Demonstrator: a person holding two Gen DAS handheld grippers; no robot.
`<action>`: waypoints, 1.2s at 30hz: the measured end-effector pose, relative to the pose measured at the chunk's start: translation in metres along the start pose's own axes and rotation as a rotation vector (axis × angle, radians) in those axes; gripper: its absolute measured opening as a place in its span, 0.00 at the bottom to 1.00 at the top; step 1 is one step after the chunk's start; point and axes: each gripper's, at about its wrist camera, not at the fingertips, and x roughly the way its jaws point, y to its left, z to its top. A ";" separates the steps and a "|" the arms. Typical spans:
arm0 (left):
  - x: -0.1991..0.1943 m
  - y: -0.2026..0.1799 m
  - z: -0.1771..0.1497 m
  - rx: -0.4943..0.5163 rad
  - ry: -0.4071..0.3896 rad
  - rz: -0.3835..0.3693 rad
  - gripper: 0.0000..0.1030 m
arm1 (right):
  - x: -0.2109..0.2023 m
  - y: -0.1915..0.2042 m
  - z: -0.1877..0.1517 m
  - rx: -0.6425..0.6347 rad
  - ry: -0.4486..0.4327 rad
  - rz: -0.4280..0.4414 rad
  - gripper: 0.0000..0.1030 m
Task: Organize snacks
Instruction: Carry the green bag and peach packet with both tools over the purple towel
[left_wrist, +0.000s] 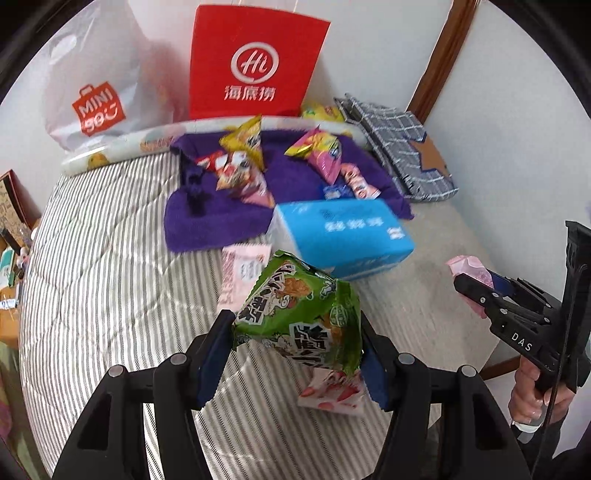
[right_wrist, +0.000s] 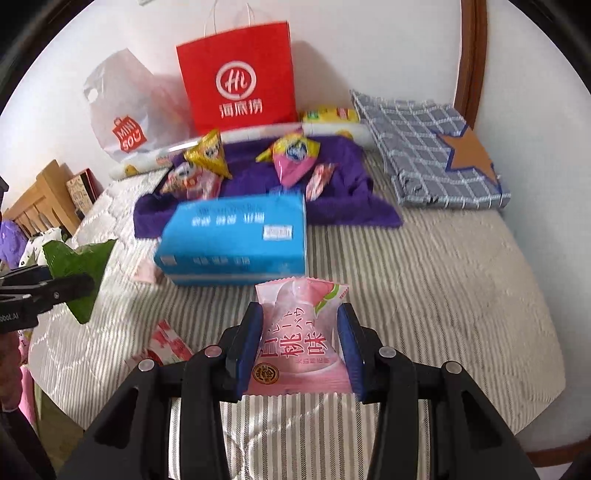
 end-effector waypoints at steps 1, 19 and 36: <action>-0.002 -0.003 0.004 0.002 -0.008 -0.001 0.59 | -0.003 0.000 0.004 -0.001 -0.007 -0.004 0.40; -0.034 -0.008 0.054 -0.076 -0.118 -0.016 0.59 | -0.036 0.001 0.065 0.007 -0.112 0.017 0.40; -0.002 0.013 0.123 -0.126 -0.128 0.015 0.59 | 0.027 0.000 0.145 -0.024 -0.099 0.067 0.40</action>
